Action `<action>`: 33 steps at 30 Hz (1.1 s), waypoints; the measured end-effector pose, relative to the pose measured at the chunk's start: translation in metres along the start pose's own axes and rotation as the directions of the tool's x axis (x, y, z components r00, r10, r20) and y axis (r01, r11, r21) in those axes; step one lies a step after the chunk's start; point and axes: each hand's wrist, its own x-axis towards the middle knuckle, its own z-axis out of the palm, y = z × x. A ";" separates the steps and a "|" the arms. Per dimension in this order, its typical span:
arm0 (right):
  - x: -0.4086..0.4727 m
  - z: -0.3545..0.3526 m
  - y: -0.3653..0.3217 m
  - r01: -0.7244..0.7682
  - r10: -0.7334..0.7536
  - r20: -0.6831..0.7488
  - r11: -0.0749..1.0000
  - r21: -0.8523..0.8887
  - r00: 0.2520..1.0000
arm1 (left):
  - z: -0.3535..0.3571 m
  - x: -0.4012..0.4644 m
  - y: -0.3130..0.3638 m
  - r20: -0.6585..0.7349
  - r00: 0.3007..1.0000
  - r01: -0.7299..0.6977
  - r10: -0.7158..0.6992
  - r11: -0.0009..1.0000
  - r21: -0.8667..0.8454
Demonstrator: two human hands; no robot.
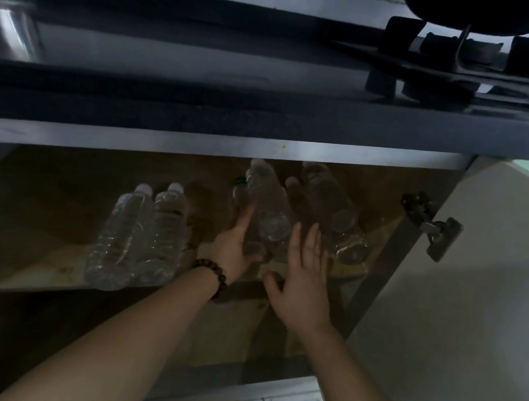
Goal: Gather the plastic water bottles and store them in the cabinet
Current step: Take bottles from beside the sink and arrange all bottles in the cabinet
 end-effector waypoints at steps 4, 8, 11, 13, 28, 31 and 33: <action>0.014 -0.002 -0.007 0.117 -0.116 0.034 0.992 -0.036 0.993 | 0.011 0.004 0.009 -0.049 0.999 0.017 -0.019 0.999 -0.030; 0.018 -0.003 -0.015 0.015 -0.010 -0.065 0.997 0.080 0.998 | 0.013 0.008 0.006 -0.042 0.999 0.024 -0.025 0.999 -0.029; 0.041 -0.012 -0.027 0.043 -0.030 -0.128 0.994 0.102 0.991 | 0.010 0.007 0.003 -0.031 0.999 0.009 -0.009 1.000 -0.019; 0.063 -0.019 -0.033 0.039 -0.038 -0.020 0.995 0.095 0.999 | 0.005 0.007 0.001 0.013 0.999 0.035 -0.035 0.999 -0.012; 0.048 -0.031 -0.042 -0.029 0.030 -0.009 0.995 0.093 1.000 | -0.080 -0.051 -0.044 -0.049 0.989 0.136 -0.142 0.702 0.699; 0.046 -0.031 -0.040 -0.022 0.024 -0.021 0.997 0.079 0.999 | -0.064 -0.044 -0.036 -0.089 0.989 0.145 -0.114 0.763 0.630; 0.046 -0.031 -0.036 -0.059 0.062 -0.049 0.996 0.070 0.997 | -0.053 -0.040 -0.030 -0.117 0.987 0.153 -0.110 0.870 0.469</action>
